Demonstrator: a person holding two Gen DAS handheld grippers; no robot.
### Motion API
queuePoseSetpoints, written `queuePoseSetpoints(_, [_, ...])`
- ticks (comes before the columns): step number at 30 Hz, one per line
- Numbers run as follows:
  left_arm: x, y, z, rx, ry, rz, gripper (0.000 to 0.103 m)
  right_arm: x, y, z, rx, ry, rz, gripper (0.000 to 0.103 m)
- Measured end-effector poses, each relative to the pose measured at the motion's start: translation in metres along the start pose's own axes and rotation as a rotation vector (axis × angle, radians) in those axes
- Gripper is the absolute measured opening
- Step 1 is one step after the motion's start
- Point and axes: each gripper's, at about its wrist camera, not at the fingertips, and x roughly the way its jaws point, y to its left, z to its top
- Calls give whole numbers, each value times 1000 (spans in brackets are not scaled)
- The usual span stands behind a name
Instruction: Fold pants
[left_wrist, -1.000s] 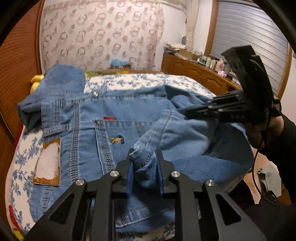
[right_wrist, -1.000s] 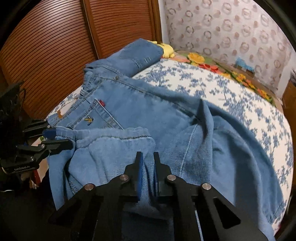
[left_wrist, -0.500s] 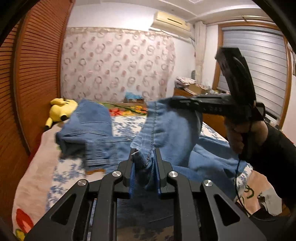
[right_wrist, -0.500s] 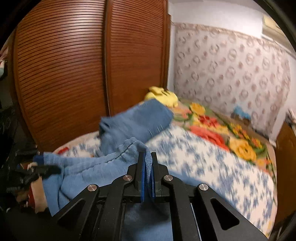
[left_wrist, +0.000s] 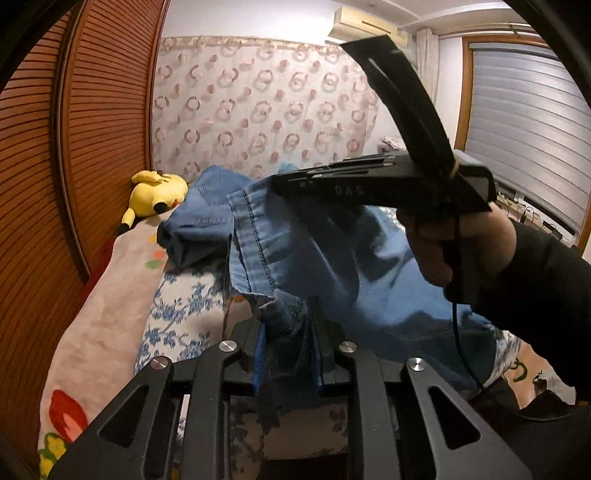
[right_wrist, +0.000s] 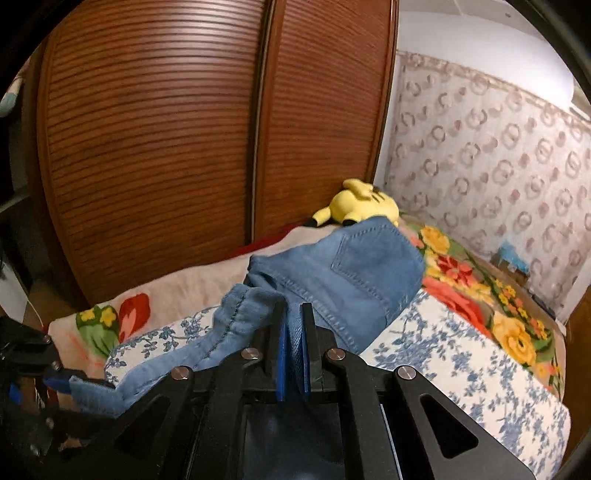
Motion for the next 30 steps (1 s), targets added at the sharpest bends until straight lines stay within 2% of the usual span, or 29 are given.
queuePoseSetpoints(2, [1,4,-2,-9,6,9,29,-2,-5,1,19,11,-2,22])
queuePoseSetpoints(3, [1,6,-2,-17,3,20,32,-8,-6,5,24,7,-6,35])
queuePoseSetpoints(4, [1,8,-2,-21,-3,29,39,-13,-9,5,32,1,-15,43])
queuePoseSetpoints(5, [-1,9,-1,-25,-10,37,48,-19,-12,6,42,-4,-25,45])
queuePoseSetpoints(8, [2,14,2,-35,-11,34,55,-37,-28,1,75,0,-51,46])
queuePoseSetpoints(15, [17,14,-3,-50,29,64,55,-71,-74,-41,190,54,-151,46])
queuePoseSetpoints(20, [30,22,-12,-84,75,69,55,-61,-109,-68,318,130,-174,46])
queuePoseSetpoints(26, [34,25,-22,-80,116,84,55,-38,-121,-73,405,215,-166,46])
queuePoseSetpoints(30, [31,25,-33,-55,152,91,55,-34,-126,-68,438,221,-163,46])
